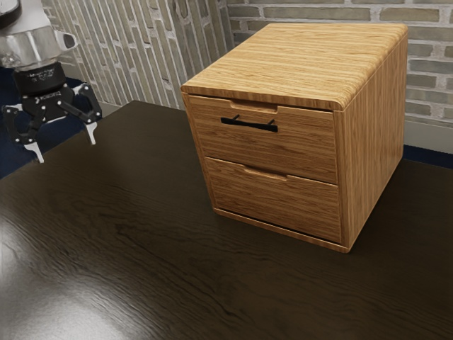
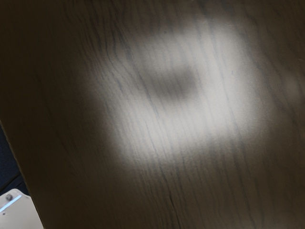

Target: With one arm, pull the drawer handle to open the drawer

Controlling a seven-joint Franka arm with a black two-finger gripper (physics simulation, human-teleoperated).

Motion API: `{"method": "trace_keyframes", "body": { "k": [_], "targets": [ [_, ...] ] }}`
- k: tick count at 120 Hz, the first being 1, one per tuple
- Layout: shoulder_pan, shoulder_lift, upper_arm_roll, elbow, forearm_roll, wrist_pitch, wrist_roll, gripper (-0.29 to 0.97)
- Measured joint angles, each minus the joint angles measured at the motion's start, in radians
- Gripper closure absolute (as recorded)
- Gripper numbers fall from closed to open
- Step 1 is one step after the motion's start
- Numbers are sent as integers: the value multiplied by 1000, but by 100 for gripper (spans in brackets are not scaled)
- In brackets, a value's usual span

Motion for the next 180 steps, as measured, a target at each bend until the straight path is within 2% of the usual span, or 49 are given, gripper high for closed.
{"method": "trace_keyframes", "body": {
  "k": [26, 52, 58, 70, 95, 107, 128, 160, 180],
  "targets": [
    [-113, 0, 6, -1, -13, 116, -264, 2],
    [-58, -1, 10, 4, -29, 155, -450, 2],
    [-54, -12, 5, 29, -12, 157, -486, 2],
    [-65, -42, -11, 115, 67, 163, -550, 2],
    [-55, -17, -69, 136, 121, 222, -640, 2],
    [-52, 24, -140, 132, 103, 287, -673, 2],
    [-122, 58, -263, 132, 87, 405, -733, 2],
    [-179, 75, -278, 131, 82, 520, -813, 5],
    [-198, 73, -280, 122, 85, 547, -859, 17]
  ]
}}
